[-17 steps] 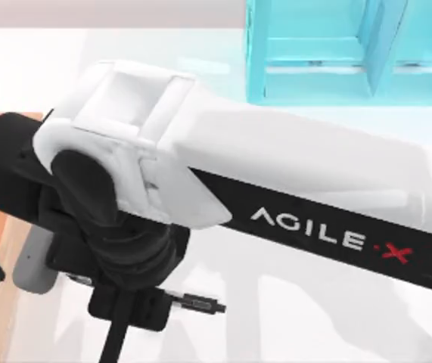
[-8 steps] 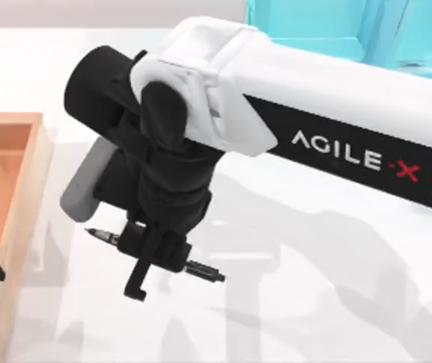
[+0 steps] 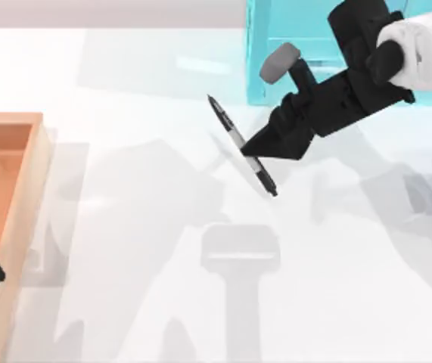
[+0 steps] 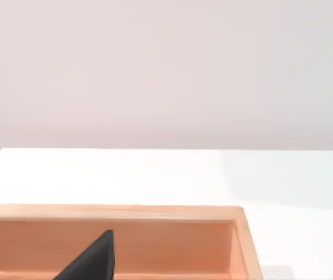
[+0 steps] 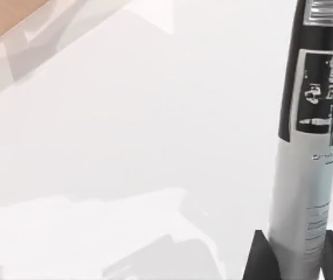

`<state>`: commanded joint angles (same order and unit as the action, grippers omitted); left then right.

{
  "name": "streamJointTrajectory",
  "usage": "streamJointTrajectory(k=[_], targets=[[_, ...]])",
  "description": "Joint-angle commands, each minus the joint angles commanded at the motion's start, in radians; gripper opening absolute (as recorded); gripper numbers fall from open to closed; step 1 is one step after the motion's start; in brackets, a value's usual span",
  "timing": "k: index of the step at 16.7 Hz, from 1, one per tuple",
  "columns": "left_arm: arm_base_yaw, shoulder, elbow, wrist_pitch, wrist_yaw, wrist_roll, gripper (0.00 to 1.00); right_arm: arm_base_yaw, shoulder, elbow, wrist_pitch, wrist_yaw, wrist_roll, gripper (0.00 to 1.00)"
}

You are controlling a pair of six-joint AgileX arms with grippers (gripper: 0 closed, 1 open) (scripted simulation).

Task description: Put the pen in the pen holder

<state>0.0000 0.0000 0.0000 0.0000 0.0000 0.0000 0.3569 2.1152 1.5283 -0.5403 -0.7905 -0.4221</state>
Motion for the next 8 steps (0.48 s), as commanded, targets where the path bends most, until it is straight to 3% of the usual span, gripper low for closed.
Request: streamJointTrajectory(k=[4, 8], targets=[[0.000, 0.000, 0.000, 0.000, 0.000, 0.000, 1.00, -0.324, -0.036, -0.205, 0.344, -0.380, -0.035, 0.00], [0.000, 0.000, 0.000, 0.000, 0.000, 0.000, 1.00, -0.592, -0.105, -0.346, 0.622, -0.641, -0.038, 0.00]])
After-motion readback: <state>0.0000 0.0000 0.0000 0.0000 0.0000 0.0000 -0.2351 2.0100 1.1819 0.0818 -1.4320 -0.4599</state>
